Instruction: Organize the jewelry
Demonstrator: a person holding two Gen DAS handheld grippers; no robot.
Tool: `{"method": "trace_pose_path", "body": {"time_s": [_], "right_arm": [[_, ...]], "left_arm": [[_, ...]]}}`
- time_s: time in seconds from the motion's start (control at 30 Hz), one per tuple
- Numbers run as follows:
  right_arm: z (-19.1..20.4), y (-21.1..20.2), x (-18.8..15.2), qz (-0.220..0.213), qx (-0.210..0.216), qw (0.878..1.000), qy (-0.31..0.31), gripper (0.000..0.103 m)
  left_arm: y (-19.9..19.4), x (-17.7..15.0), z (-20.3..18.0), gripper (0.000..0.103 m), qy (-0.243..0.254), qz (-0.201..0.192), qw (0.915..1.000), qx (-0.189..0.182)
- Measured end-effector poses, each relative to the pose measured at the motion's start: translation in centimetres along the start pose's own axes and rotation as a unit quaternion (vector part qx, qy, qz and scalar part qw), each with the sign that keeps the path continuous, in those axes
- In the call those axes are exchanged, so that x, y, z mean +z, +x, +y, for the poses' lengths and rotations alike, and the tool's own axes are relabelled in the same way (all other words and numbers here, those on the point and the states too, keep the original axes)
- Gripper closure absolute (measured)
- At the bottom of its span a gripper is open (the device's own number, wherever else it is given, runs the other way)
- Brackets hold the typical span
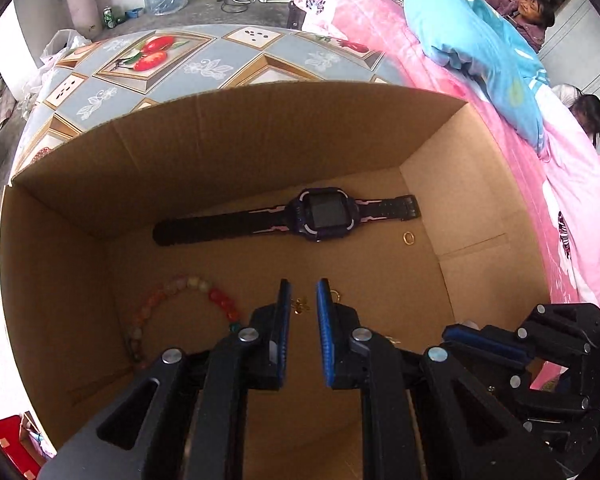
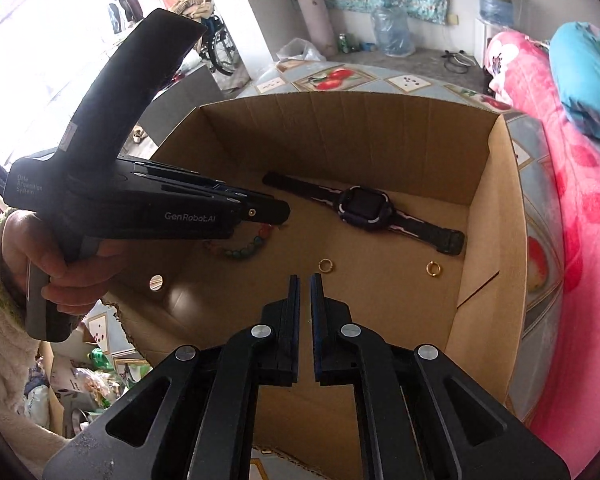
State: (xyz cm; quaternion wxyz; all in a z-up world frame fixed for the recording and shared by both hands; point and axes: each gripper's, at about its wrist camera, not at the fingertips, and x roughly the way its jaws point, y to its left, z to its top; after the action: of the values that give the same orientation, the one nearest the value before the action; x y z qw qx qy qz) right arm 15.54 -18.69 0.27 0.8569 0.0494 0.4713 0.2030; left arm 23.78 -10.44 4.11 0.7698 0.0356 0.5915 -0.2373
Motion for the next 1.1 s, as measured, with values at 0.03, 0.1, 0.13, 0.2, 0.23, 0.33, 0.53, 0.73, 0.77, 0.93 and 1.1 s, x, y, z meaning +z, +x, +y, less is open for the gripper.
{"method": "trace_pose_path", "body": {"time_s": [0.03,0.1,0.13,0.2,0.23,0.33,0.53,0.73,0.77,0.93,1.1], "right_arm": [[-0.1,0.0,0.0,-0.001,0.001,1.0,0.003,0.097],[-0.4,0.1,0.1,-0.003,0.004,1.0,0.008,0.096],[-0.5,0.0,0.2,-0.004,0.004,1.0,0.011,0.096],[-0.8,-0.2,0.2,-0.009,0.004,1.0,0.014,0.096],[-0.9,-0.4,0.3,-0.012,0.004,1.0,0.017,0.095],[-1.1,-1.2,0.2,-0.026,0.006,0.999,0.023,0.092],[-0.4,-4.8,-0.7,-0.081,0.014,0.996,0.028,0.082],[1.8,-9.6,-4.0,-0.16,0.029,0.987,0.011,0.075],[2.2,-10.2,-4.9,-0.171,0.031,0.985,0.006,0.073],[3.6,-11.0,-9.1,-0.187,0.064,0.98,0.008,0.069],[3.3,-7.6,-12.3,-0.147,0.075,0.985,0.057,0.067]], "left_arm": [[0.0,0.0,-0.1,0.088,-0.003,0.0,1.0,-0.001],[0.0,0.1,0.0,0.084,-0.005,-0.002,1.0,-0.002],[0.0,0.1,0.0,0.084,-0.005,-0.004,1.0,-0.001],[-0.2,0.0,0.0,0.084,-0.006,-0.011,0.9999,0.001],[-0.5,0.0,0.1,0.084,-0.007,-0.016,0.9999,0.0],[-1.4,-0.1,0.2,0.084,-0.009,-0.035,0.9993,-0.005],[-5.6,-1.9,-0.2,0.084,0.005,-0.107,0.9942,-0.006],[-11.9,-7.4,-0.9,0.083,0.039,-0.214,0.9762,-0.001],[-12.9,-8.9,-0.8,0.081,0.042,-0.231,0.9721,0.0],[-15.8,-16.4,0.2,0.075,0.024,-0.285,0.9583,-0.003],[-15.0,-22.0,1.3,0.073,-0.016,-0.282,0.9591,-0.021]]}}
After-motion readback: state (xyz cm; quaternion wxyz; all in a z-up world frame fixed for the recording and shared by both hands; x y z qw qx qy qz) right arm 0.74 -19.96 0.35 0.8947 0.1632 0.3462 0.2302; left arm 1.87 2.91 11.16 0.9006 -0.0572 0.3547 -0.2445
